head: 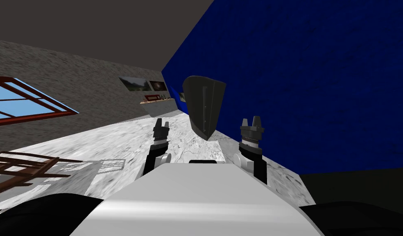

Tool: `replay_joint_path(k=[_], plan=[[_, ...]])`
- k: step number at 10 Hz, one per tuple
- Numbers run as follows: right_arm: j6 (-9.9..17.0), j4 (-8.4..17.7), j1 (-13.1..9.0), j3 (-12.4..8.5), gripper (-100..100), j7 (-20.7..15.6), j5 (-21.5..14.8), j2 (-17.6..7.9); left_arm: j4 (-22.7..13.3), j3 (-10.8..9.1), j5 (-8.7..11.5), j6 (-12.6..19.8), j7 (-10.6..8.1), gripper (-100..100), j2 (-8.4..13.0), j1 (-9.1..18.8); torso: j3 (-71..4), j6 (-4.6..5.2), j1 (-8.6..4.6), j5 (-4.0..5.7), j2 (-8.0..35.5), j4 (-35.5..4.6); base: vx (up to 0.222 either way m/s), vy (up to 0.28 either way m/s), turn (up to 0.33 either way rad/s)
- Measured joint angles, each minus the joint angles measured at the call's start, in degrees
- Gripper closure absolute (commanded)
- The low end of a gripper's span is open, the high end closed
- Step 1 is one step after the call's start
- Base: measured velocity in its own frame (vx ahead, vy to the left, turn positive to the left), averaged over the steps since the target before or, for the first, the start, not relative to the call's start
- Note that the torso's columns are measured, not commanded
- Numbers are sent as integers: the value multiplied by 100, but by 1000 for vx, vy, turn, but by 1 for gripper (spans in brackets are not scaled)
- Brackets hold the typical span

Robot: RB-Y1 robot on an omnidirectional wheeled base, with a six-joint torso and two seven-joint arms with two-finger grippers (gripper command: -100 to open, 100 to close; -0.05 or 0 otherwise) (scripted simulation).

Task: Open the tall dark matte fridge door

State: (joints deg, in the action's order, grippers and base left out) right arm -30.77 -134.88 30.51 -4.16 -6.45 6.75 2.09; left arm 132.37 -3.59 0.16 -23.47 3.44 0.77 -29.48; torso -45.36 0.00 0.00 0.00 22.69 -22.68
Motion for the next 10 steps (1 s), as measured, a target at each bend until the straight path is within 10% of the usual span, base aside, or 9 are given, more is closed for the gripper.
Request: replay_joint_path(k=[3,4,10], plan=[[0,0,0,0,0,0,0,0,0,0,0,0,0,0,0,0,-2537,0,0,0,1270,-1269,0,0,0],[0,0,0,0,0,0,0,0,0,0,0,0,0,-100,0,0,-3383,0,0,0,1693,-1692,26,-10,21],[0,2,3,1,0,0,0,1,-447,153,-385,41,134,-100,654,109,-3935,0,-12,3,1938,-1953,104,-70,57]])
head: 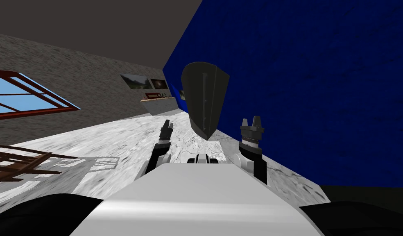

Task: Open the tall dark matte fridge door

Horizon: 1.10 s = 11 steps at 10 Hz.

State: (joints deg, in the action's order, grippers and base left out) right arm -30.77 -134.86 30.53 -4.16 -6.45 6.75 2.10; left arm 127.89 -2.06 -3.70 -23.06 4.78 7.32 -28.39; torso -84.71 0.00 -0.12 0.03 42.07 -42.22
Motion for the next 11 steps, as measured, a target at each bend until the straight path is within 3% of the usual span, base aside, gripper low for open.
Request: replay_joint_path(k=[4,11], plan=[[0,0,-1,0,0,0,0,0,-401,117,-355,111,113,-100,95,134,23,-1,24,-7,36,-11,110,-97,62],[0,0,-1,0,0,0,0,0,-1285,401,-1094,216,376,-100,3,365,13,0,16,-3,20,-7,135,-113,70]])
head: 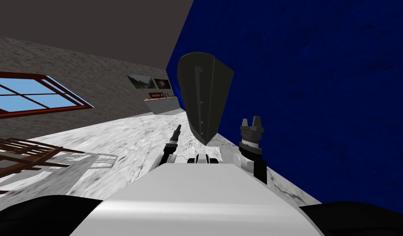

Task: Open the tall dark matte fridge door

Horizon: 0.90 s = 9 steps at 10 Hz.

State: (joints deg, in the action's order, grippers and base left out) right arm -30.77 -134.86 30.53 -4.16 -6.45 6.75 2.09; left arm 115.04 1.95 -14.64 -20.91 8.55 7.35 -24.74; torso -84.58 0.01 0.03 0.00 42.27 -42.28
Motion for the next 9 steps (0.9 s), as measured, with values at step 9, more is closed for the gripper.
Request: replay_joint_path(k=[9], plan=[[0,0,0,0,0,0,0,0,-985,261,-772,226,227,-100,-17,350,-1,0,-16,4,-1,1,104,-104,61]])
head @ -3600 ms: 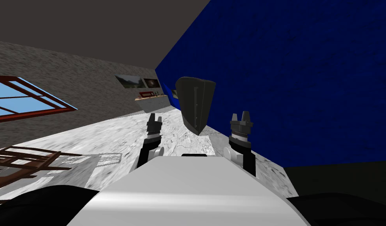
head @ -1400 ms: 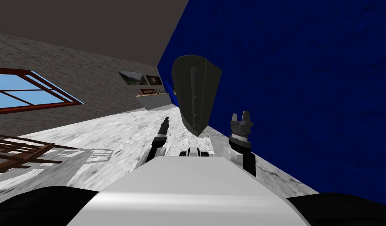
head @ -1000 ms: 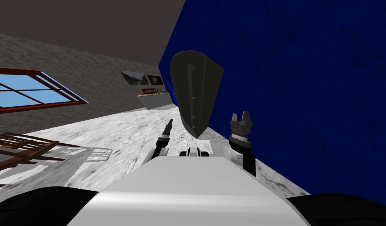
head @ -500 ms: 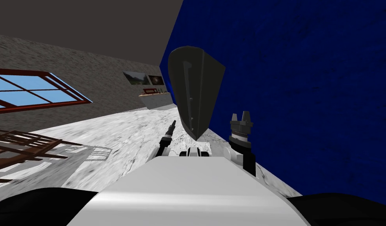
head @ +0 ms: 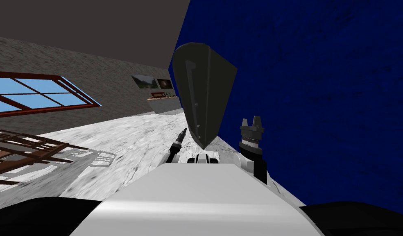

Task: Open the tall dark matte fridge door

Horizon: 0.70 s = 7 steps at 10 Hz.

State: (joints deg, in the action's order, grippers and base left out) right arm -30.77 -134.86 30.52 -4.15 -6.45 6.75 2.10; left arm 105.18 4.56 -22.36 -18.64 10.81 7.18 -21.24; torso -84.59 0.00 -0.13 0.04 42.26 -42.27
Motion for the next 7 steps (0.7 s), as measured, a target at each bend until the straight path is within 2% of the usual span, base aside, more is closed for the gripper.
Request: replay_joint_path(k=[7], plan=[[0,0,-1,0,0,0,0,-1,-742,300,-682,171,247,-100,-63,167,4,0,12,-4,6,-2,104,-100,58]])
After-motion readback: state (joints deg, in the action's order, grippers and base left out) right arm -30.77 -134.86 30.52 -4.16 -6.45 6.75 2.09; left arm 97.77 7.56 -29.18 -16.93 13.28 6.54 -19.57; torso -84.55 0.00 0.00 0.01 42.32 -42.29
